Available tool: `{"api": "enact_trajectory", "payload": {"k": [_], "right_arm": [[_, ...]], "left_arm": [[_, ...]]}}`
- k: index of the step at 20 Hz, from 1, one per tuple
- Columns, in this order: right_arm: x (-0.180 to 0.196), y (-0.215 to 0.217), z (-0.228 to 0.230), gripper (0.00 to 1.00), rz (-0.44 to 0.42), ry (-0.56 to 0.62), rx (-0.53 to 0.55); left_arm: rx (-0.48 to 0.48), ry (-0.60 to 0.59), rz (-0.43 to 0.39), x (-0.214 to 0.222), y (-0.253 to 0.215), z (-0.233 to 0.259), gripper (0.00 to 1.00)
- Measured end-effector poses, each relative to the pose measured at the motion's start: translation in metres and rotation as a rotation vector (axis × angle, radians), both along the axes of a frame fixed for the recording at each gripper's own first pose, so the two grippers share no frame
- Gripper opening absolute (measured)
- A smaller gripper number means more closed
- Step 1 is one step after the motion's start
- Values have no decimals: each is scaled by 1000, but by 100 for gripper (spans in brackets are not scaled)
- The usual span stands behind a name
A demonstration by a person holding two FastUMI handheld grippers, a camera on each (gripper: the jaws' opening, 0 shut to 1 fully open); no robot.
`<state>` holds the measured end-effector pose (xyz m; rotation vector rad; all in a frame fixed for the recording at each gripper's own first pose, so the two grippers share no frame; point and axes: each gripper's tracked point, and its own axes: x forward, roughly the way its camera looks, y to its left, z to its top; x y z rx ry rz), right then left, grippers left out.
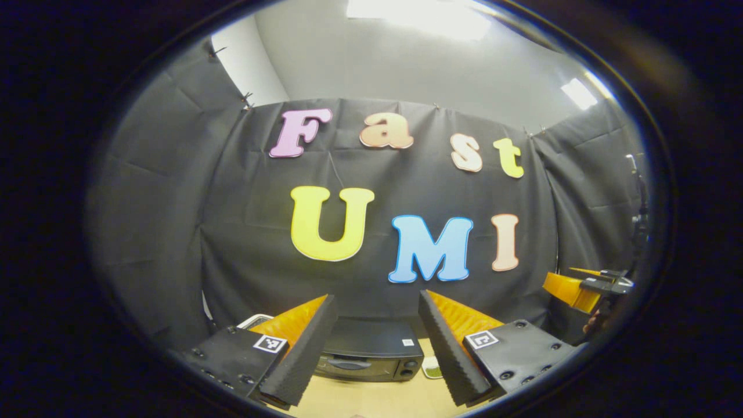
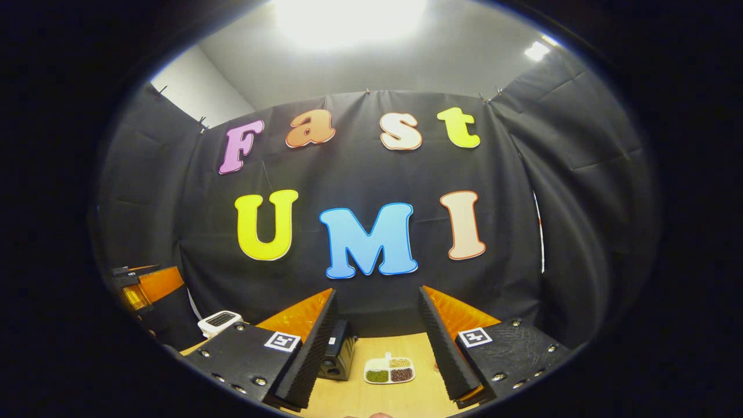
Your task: Open the electric oven with the left hand, put the food in, and close the electric oven.
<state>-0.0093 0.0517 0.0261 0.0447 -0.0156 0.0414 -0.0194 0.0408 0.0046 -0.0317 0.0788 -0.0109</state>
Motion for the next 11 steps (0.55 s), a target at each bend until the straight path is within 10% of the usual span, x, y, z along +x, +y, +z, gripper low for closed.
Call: {"api": "enact_trajectory", "payload": {"k": [11], "right_arm": [[-4,17,-8,84,-42,25,19]], "left_arm": [[20,43,-24,-1,29,-16,100]]}}
